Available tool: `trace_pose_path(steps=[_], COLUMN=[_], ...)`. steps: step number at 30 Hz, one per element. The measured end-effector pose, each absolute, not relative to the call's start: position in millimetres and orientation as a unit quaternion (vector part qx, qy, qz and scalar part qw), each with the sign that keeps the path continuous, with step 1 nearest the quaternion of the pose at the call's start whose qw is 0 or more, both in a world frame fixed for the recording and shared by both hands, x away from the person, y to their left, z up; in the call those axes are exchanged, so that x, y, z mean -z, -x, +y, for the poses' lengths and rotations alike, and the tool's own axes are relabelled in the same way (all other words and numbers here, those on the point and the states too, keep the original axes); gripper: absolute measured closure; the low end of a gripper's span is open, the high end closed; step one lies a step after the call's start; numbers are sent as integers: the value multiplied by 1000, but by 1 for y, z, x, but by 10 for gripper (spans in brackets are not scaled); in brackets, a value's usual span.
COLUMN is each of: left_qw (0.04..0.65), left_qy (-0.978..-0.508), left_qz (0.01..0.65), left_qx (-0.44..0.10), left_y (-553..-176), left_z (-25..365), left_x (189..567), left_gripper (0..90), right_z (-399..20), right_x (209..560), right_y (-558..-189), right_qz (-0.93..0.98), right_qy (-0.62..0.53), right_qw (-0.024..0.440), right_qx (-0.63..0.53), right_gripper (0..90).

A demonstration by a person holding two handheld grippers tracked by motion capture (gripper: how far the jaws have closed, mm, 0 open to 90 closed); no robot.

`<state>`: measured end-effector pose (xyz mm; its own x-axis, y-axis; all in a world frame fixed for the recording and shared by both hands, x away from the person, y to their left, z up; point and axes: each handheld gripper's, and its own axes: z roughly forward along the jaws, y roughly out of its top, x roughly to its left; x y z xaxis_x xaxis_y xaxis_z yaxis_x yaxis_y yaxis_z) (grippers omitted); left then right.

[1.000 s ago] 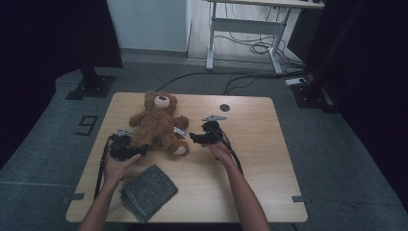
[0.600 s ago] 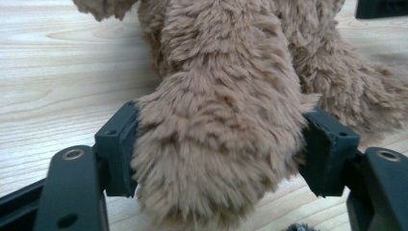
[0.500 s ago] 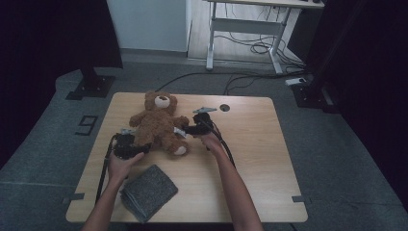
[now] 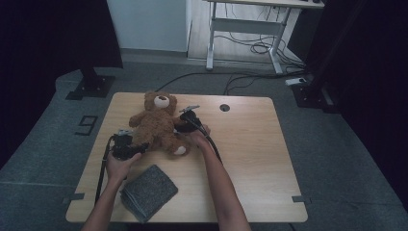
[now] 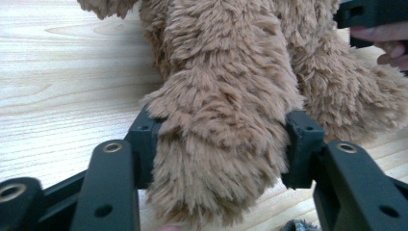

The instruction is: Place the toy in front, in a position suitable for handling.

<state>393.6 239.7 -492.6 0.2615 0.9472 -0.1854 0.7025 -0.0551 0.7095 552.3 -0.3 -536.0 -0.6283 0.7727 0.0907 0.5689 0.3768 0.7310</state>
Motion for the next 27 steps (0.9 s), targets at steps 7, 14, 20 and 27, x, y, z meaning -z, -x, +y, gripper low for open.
trace_pose_path(steps=[7, 14, 20, 27], left_qw=[369, 371, 374, 379], left_qy=[-701, -697, -694, -697], left_qz=[586, 584, 584, 576], left_qx=[-174, -186, -193, -198], left_y=[-391, -389, -388, -388], left_z=[241, 241, 244, 249], left_x=[493, 491, 488, 478], left_gripper=[535, 581, 592, 609], right_z=[-6, -16, -17, -16], right_x=[535, 531, 530, 519], right_y=[-552, -547, -546, -541], right_qz=[823, 815, 811, 792], right_qy=[-395, -386, -383, -387], right_qw=[123, 123, 127, 139], right_qx=[-389, -414, -423, -452], right_gripper=[701, 721, 724, 730])
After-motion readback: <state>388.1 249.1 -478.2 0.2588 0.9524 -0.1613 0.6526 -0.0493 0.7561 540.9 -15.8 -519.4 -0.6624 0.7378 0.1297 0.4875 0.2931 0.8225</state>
